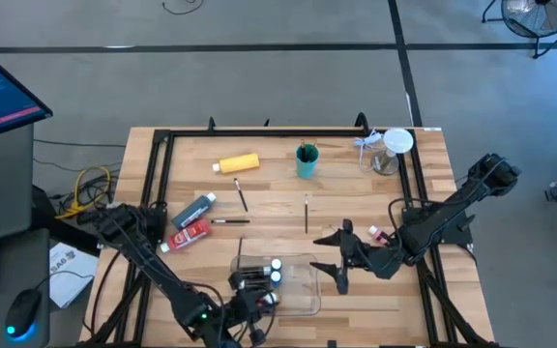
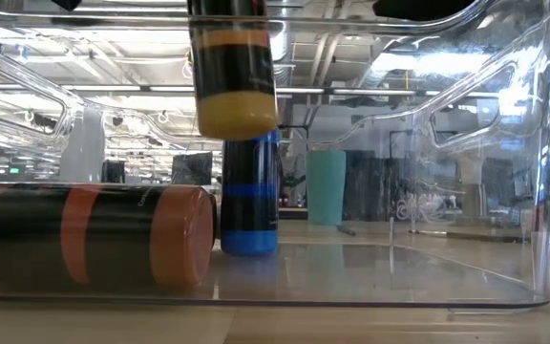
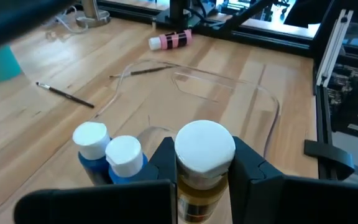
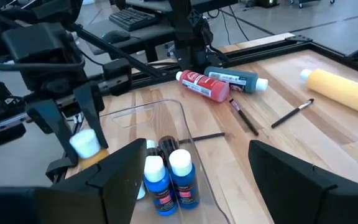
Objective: Pick & Place Paint Supplies
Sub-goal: Put the dark yellow paint bottle into the transparent bin
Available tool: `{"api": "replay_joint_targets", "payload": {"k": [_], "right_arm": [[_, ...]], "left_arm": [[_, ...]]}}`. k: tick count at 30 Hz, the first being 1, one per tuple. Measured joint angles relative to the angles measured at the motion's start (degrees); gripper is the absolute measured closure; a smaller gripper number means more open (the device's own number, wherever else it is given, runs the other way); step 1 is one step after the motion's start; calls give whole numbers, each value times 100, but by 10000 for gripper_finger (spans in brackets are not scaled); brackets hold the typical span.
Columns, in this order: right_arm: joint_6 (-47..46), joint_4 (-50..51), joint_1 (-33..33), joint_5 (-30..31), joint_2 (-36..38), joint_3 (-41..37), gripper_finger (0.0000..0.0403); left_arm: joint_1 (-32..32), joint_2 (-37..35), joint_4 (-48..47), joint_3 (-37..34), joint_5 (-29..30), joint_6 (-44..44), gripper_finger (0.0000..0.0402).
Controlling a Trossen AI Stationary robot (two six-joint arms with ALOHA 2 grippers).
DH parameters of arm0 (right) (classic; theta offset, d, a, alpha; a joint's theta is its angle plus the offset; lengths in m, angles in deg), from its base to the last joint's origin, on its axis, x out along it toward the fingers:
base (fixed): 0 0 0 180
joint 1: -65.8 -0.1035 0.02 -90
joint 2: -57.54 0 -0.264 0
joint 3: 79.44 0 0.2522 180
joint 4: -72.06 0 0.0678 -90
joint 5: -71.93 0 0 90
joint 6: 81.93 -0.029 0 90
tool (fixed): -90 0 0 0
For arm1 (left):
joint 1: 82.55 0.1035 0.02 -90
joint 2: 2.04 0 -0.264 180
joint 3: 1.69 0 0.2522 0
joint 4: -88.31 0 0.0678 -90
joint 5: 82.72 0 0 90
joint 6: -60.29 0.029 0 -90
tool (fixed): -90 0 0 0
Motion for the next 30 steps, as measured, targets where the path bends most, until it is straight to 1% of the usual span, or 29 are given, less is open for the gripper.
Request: {"api": "replay_joint_targets", "payload": {"k": [5, 9, 11, 15, 19, 30], "right_arm": [[-3, -4, 0, 7, 0, 0, 127], [-4, -4, 0, 9, 0, 0, 127], [-11, 0, 0, 9, 0, 0, 127], [-13, 9, -15, 9, 0, 0, 127], [-13, 13, -15, 8, -2, 0, 127], [-13, 17, -55, 2, -2, 0, 127]], "left_arm": [[102, 92, 17, 0, -69, 22, 371], [225, 174, 33, 0, -288, 27, 371], [258, 178, 37, 0, -300, 29, 371], [281, 176, 35, 0, -308, 41, 371], [281, 176, 39, 0, -447, -6, 371], [281, 174, 28, 0, -458, -45, 371]]}}
